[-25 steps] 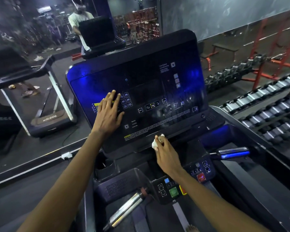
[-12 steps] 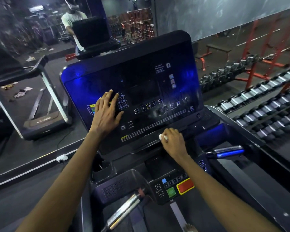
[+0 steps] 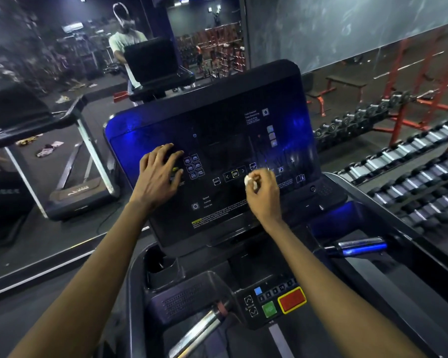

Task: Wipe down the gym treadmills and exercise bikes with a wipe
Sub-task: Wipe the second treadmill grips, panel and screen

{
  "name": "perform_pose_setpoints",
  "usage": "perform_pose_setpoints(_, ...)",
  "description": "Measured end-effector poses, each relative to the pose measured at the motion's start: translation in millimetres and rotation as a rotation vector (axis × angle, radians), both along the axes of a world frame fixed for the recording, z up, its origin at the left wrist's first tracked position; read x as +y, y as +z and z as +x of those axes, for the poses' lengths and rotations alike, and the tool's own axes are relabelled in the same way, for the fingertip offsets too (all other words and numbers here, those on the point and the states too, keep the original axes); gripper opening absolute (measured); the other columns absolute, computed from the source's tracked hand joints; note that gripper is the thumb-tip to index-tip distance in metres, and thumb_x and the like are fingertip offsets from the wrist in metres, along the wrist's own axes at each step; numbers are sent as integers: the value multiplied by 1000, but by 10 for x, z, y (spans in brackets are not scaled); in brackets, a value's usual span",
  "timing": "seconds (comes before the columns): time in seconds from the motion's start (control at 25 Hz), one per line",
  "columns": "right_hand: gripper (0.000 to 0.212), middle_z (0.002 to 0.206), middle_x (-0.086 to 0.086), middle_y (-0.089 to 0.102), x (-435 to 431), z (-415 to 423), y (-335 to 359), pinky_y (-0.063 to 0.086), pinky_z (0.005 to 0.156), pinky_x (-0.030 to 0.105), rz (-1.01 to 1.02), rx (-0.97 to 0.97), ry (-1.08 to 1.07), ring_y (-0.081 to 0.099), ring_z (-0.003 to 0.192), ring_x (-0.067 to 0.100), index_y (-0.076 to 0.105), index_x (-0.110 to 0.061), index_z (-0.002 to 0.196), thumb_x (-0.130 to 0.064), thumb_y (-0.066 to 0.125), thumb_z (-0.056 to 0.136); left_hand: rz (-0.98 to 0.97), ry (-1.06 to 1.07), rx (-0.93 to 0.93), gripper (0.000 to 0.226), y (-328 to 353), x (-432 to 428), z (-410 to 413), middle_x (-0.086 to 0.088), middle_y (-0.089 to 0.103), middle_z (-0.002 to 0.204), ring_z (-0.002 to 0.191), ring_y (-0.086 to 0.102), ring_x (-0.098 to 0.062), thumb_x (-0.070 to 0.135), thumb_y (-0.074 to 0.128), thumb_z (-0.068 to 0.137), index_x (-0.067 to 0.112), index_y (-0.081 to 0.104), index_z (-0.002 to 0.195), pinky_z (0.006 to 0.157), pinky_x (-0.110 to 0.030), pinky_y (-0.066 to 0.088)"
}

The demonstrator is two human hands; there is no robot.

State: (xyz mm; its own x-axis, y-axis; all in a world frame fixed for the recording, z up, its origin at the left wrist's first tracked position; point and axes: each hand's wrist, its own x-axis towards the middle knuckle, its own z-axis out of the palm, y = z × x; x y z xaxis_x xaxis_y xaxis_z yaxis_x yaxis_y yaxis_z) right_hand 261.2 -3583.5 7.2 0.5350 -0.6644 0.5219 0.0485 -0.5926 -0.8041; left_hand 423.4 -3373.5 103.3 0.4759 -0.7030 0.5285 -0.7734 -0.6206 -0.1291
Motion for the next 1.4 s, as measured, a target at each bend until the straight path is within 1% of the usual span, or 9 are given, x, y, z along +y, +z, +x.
perform_pose_setpoints(0.12, 13, 109, 7, 51, 64, 216, 25, 47, 78, 10, -93, 1, 42, 50, 91, 8, 59, -5, 103, -3, 58, 90, 6, 16, 4, 56, -22, -31, 4, -8, 35, 150, 137, 34, -30, 35, 62, 92, 19, 44, 143, 111, -45, 23)
perform_pose_setpoints(0.2, 25, 123, 9, 51, 182, 324, -94, 50, 95, 27, -142, 44, 118, 52, 112, 16, 60, -3, 118, -5, 56, 93, 1, 25, 12, 62, -14, -46, 27, -9, 32, 154, 140, 31, -30, 36, 61, 93, 16, 39, 147, 113, -46, 22)
perform_pose_setpoints(0.36, 59, 164, 10, 9, 432, 448, -221, 18, 122, 32, -322, 179, 188, 7, 152, 18, 17, -3, 155, -18, 41, 103, -48, 87, 38, 70, 132, -43, 90, -8, 22, 160, 147, 20, -29, 38, 57, 95, 15, 26, 154, 118, -45, 15)
perform_pose_setpoints(0.52, 69, 163, 10, -16, 482, 604, -70, 3, 124, 43, -347, 273, 70, -14, 151, 19, -5, -2, 155, -35, 32, 105, -85, 119, 40, 74, 277, 51, 184, -9, 18, 162, 149, 15, -28, 39, 57, 95, 14, 23, 155, 120, -46, 13)
perform_pose_setpoints(0.6, 75, 162, 14, -17, 527, 740, 135, 3, 124, 44, -333, 235, 118, -15, 151, 23, -5, 0, 154, -41, 33, 104, -79, 137, 40, 75, 315, 102, 229, -8, 17, 162, 149, 13, -28, 42, 57, 94, 15, 21, 155, 120, -46, 13)
perform_pose_setpoints(0.76, 76, 163, 13, -14, 376, 1009, 484, 1, 124, 41, -600, 224, 180, -13, 151, 22, -4, -2, 155, -44, 34, 104, -74, 135, 37, 78, 336, 131, 252, -9, 16, 163, 150, 12, -28, 44, 58, 94, 15, 21, 155, 120, -45, 12)
perform_pose_setpoints(0.96, 76, 163, 15, -13, 262, 1245, 881, 2, 124, 42, -453, 169, 58, -12, 151, 24, -3, -1, 155, -44, 33, 103, -104, 142, 59, 80, 353, 151, 270, -8, 12, 164, 151, 8, -27, 45, 59, 93, 16, 19, 156, 121, -43, 7)
perform_pose_setpoints(1.2, 70, 164, 12, -4, 232, 1403, 1052, 2, 124, 39, -650, 131, 152, -8, 152, 20, 2, -5, 156, -40, 33, 104, -57, 98, 49, 81, 410, 56, 299, -5, 9, 165, 152, 3, -22, 45, 57, 95, 14, 16, 157, 121, -41, 6)
perform_pose_setpoints(1.4, 68, 164, 12, -4, 75, 1312, 871, 5, 124, 43, -326, 112, -97, -8, 152, 21, 3, -4, 156, -39, 30, 105, 12, 52, 20, 80, 420, -168, 253, -5, 10, 165, 152, 4, -21, 45, 56, 95, 12, 17, 156, 121, -39, 4)
